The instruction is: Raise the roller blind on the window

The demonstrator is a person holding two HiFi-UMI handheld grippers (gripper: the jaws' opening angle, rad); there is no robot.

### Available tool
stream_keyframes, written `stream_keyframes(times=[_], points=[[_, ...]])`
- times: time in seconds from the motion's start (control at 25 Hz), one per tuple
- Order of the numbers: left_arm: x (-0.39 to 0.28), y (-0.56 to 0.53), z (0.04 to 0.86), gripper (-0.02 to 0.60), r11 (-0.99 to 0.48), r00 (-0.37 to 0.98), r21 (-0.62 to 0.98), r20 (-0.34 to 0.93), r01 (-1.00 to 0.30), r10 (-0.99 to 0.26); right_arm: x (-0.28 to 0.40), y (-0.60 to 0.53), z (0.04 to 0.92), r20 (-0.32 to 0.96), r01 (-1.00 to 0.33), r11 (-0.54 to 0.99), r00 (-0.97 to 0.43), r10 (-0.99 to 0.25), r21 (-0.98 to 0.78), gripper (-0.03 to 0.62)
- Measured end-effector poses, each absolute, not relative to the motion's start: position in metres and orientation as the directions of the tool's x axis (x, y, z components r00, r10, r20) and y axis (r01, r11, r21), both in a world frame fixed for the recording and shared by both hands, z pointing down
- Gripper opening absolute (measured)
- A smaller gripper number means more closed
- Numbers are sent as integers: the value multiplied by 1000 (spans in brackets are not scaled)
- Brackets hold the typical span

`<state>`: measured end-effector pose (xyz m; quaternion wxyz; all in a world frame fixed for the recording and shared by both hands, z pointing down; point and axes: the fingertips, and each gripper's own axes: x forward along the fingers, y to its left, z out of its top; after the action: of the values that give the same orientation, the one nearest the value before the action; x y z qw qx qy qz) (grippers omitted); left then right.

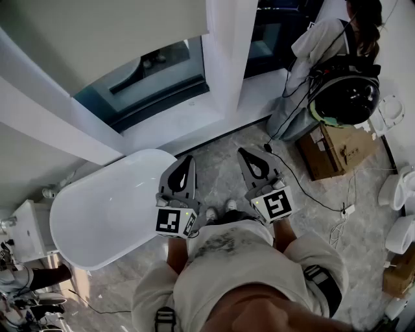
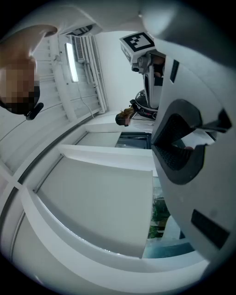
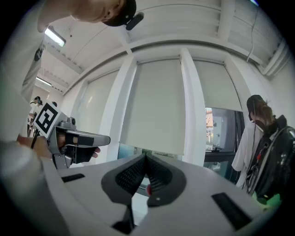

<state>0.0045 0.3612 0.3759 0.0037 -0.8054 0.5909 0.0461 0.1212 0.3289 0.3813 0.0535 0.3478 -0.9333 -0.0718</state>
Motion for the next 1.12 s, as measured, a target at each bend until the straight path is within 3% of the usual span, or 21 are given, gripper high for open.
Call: stream_keyframes(times=[0.52,1.12], points=[[24,346,382,9,-287,283,52,-69,-957,-957,133,311,382,22,-644,758,-760,-649,106,61],[40,312,381,9,-231,229,33,-45,-972,-972,137,273,376,-5,-599,786,-796,-606,150,61]])
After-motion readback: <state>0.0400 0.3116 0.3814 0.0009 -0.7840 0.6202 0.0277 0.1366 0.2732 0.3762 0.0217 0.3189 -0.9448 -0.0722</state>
